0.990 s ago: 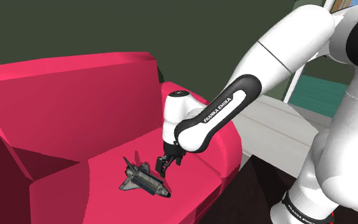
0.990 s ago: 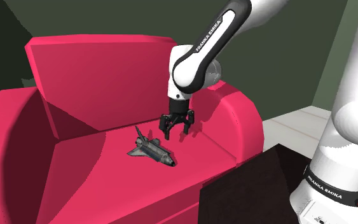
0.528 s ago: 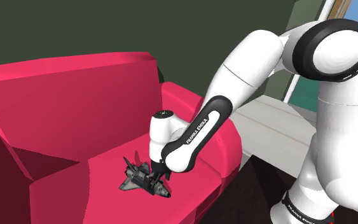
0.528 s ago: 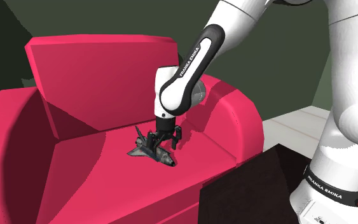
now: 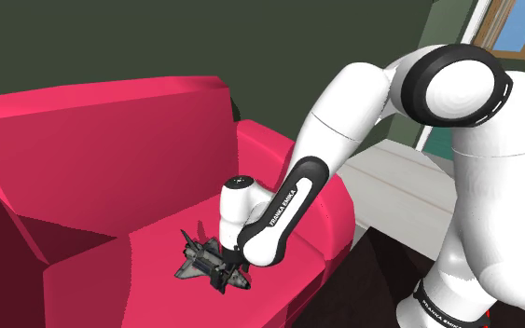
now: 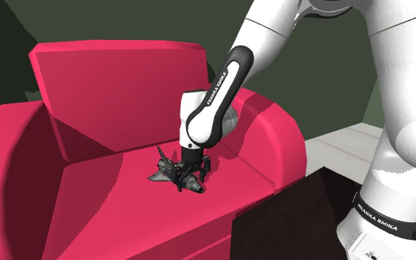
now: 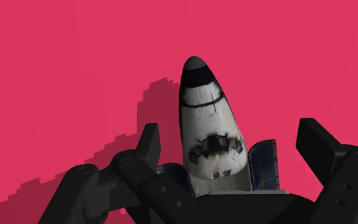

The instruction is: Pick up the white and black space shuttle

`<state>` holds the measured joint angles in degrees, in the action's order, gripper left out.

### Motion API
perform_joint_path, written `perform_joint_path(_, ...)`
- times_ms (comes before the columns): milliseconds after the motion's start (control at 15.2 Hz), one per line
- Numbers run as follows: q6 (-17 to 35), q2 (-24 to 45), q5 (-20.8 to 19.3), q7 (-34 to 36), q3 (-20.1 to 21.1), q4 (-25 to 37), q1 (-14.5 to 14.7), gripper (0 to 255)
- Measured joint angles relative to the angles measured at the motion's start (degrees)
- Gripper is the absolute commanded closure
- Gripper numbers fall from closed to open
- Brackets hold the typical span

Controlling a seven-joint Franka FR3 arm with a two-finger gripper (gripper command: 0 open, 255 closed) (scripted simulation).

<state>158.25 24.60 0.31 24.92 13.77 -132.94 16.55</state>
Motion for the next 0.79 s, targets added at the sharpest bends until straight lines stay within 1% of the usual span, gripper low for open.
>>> perform_joint_path(594,0.24,0.30,-0.10,0.11,-0.08,0.00,0.13,255)
perform_joint_path(792,-0.47,-0.44,0.10,0.10,0.13,0.01,0.02,255)
